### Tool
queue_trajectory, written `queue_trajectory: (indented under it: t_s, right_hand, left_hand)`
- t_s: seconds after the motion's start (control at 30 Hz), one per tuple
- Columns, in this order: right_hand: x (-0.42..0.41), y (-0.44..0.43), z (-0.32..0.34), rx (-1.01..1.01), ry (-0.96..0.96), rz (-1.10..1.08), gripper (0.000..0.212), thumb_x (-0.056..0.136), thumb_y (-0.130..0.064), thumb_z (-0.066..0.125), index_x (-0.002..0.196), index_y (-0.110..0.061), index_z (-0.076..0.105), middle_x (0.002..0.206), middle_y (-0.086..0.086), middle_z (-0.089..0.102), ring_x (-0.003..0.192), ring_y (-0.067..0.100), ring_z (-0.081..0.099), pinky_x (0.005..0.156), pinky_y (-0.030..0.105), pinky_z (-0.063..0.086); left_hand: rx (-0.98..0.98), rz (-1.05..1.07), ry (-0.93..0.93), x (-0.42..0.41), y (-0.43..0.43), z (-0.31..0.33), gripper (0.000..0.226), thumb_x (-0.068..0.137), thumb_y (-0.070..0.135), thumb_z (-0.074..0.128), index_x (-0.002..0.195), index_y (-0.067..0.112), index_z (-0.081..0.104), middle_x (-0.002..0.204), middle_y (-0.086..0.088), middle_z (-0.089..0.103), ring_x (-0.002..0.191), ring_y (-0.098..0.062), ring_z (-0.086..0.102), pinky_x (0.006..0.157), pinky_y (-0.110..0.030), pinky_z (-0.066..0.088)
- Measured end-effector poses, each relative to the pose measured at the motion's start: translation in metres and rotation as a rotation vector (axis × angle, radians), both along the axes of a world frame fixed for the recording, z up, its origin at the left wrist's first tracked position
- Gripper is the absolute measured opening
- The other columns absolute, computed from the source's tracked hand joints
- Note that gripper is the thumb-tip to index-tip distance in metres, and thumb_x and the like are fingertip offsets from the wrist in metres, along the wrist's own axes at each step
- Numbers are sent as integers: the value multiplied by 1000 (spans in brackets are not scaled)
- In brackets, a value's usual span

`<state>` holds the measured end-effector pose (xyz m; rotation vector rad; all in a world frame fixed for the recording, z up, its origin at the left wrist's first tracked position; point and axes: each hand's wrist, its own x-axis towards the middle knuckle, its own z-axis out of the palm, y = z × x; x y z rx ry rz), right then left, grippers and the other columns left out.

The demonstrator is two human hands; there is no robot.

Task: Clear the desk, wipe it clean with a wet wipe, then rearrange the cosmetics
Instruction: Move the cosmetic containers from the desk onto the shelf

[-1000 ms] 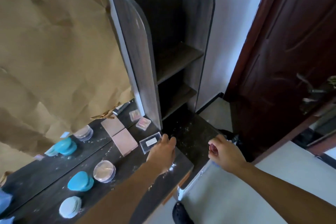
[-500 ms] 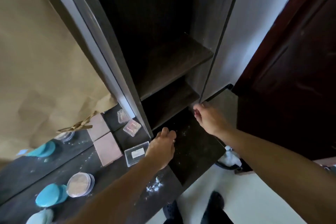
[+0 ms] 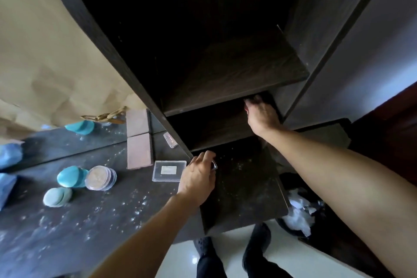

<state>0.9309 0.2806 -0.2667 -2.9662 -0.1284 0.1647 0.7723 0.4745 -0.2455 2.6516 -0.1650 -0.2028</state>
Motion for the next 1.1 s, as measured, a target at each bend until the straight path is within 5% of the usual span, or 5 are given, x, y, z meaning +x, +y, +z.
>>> queue_trajectory:
  t_s: [0.17,0.3,0.63,0.93,1.1]
  right_hand:
    - [-36,-17,-1,170,-79,97,63,82,0,56,138,-20,37,142,15,35,102,37,59,76,43,55]
    - [-84,-57,0,236,-178,277,51,84,-11,61,133,-18,48,136,5,49,98,24,65,65,34,58]
    - [-116,-146,-15,65,-132,183,28,54,-8,83,73,-19,67,57,-3,63,43,20,59,45,19,40]
    - [-127,-137,-25,74,-61,204,19,62,-13,76,77,-21,68,62,-4,65,51,18,60,46,21,42]
    - [-127,-103,-13,96,-6,255,15,74,-19,70,88,-22,68,75,-3,70,58,23,66,50,31,49]
  left_hand:
    - [-24,75,-23,17,-27,8,37,81,3,57,118,7,55,103,-11,61,100,-29,54,83,-33,41]
    - [-88,72,-44,52,-51,6,38,78,1,62,115,10,63,112,-12,56,94,-32,60,80,-38,50]
    - [-86,37,-58,112,-122,-8,35,80,2,60,114,11,60,116,-9,61,107,-28,52,88,-33,43]
    - [-112,39,-79,117,-123,-9,51,77,9,69,126,11,55,117,-14,56,105,-32,54,86,-39,48]
    - [-98,97,-179,66,-78,2,29,79,12,65,108,11,65,103,-9,63,91,-31,62,71,-37,53]
